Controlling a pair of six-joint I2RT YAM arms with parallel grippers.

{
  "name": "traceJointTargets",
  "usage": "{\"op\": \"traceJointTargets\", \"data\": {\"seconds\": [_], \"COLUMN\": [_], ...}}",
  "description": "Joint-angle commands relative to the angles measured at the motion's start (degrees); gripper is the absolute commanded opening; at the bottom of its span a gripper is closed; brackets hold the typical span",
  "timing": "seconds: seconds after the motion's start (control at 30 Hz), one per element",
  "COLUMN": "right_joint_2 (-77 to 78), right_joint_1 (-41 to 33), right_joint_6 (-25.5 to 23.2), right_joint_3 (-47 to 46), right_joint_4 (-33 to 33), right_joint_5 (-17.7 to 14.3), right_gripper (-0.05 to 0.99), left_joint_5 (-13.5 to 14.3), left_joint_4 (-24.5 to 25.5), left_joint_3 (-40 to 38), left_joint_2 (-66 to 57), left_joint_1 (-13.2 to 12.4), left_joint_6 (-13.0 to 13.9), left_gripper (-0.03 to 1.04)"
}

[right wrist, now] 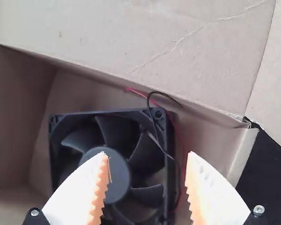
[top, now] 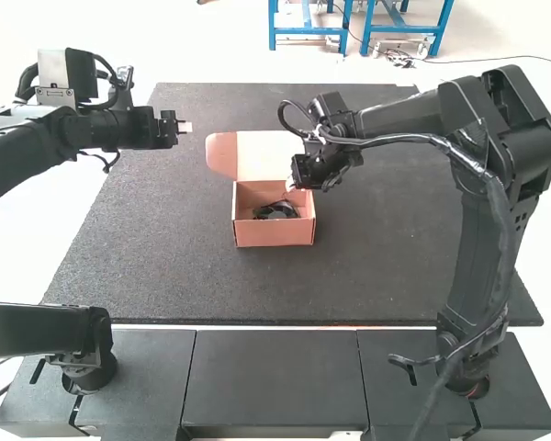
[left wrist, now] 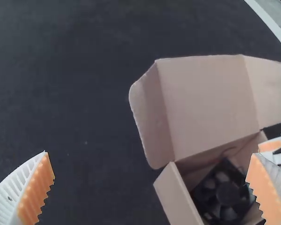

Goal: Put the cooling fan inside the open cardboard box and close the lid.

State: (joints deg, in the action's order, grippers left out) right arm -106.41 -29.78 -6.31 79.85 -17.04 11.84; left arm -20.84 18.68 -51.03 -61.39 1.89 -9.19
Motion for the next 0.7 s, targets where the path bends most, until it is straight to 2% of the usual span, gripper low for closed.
{"op": "traceJointTargets", "data": {"seconds": [0.0, 0.13, 0.23, 0.3, 0.4, 0.5, 0.67], "right_joint_2": [5.34, 9.29, 11.05, 11.40, 11.40, 11.22, 9.29], "right_joint_1": [-0.28, -0.01, 0.42, 1.13, 3.15, 4.99, 7.90], "right_joint_6": [0.33, 1.21, 2.79, 3.32, 4.90, 4.99, 8.24], "right_joint_3": [2.24, 4.43, 5.14, 5.14, 4.26, 2.24, 1.80], "right_joint_4": [-0.45, -0.10, 1.57, 1.92, 2.01, 4.82, 7.90], "right_joint_5": [-2.69, -6.74, -10.08, -10.78, -11.22, -11.22, -11.75], "right_gripper": [0.57, 0.77, 0.81, 0.83, 0.85, 0.85, 0.85], "left_joint_5": [-0.96, -1.84, -1.48, -1.31, -1.31, -1.31, -1.48], "left_joint_4": [0.04, -0.13, -2.77, -5.14, -8.13, -10.15, -12.61], "left_joint_3": [1.28, 4.18, 6.99, 8.22, 9.54, 10.68, 12.79], "left_joint_2": [3.29, 5.93, 6.72, 6.89, 6.81, 6.45, 6.63], "left_joint_1": [0.04, 1.54, 4.88, 6.55, 6.11, 5.76, 5.49], "left_joint_6": [0.67, -0.83, -3.29, -5.14, -5.14, -5.14, -5.14], "left_gripper": [0.97, 0.97, 0.97, 0.97, 0.97, 0.97, 0.97]}}
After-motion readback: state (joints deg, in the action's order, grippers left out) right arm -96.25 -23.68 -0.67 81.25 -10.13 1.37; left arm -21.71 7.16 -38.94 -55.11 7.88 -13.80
